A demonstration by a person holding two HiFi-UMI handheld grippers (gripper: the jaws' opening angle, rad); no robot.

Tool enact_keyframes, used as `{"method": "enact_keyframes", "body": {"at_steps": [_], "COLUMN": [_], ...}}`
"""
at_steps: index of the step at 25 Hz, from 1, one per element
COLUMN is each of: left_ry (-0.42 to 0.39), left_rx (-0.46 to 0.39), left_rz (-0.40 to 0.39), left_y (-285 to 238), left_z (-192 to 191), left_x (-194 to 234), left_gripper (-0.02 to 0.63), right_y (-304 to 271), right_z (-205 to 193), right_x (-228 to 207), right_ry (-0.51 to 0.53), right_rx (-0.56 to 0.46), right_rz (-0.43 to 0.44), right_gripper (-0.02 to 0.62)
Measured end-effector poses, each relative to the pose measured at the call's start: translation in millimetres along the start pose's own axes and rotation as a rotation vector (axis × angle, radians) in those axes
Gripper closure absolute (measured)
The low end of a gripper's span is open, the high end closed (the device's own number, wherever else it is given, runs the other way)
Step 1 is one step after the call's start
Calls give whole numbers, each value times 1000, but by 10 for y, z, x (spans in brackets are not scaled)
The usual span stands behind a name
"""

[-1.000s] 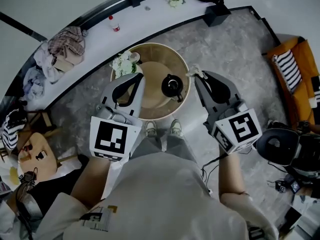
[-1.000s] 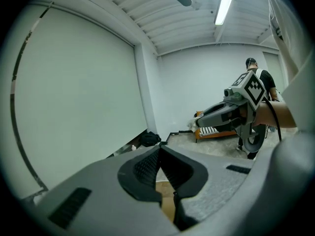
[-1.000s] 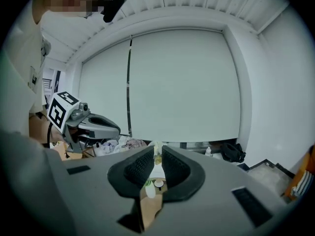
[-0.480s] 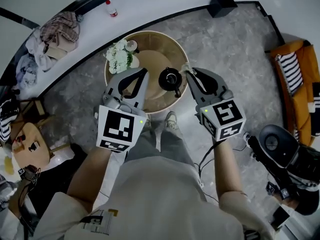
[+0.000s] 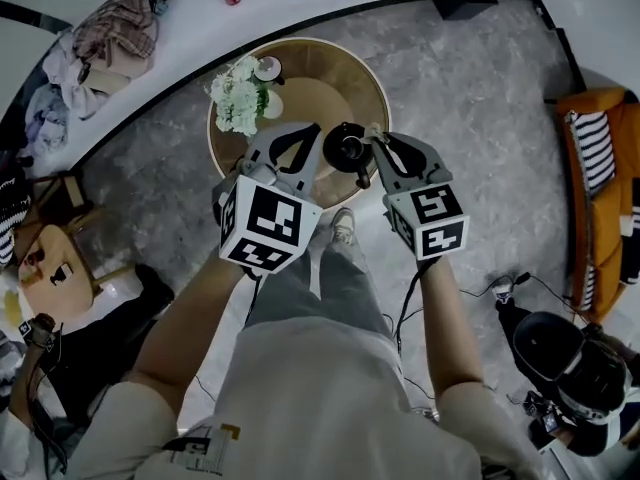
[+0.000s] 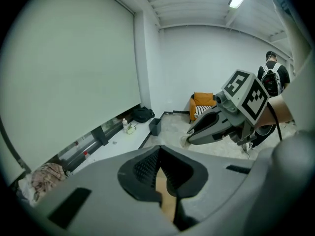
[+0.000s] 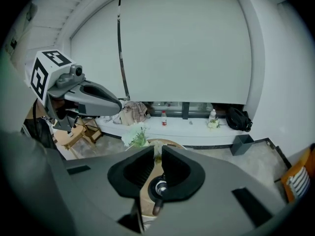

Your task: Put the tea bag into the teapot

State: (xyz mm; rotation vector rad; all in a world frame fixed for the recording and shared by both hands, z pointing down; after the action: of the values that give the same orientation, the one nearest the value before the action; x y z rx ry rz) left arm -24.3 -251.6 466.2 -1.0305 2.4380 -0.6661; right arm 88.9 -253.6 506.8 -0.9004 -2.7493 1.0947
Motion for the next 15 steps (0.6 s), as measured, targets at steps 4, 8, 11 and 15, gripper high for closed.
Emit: {"method": "enact_keyframes", "body": {"at_steps": [4, 8, 11, 15], "left_ry": [3, 18, 41, 67], "left_rx": [44, 84, 115, 160], "left_rz": [-39, -65, -82, -106], "left_y": [-206, -431, -569, -794], "left_z": [-198, -434, -598, -830], "left_x": [-82, -100, -160, -206], "left_gripper": [598, 598, 598, 598], "right_y": [-222, -494, -647, -874], "right_z": [-244, -446, -634, -875], "right_x": [-66, -152, -197, -267], "right_ry": [-9, 4, 4, 23], "right_rx": [59, 107, 154, 227], "right_rz": [-14, -35, -35, -36], "right_gripper": [549, 549, 549, 549]}}
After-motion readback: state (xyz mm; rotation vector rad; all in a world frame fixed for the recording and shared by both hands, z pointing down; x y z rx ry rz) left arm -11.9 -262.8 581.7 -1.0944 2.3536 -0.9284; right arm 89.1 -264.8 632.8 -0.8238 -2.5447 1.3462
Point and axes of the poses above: the fingertips, and each gripper's own axes: y backward along the fingers, x to its left, z out of its top, the point moved 3 cm from there along y, backward along the fingers, and after that the axes turned 8 degrees about -y, right-handed, at the moved point
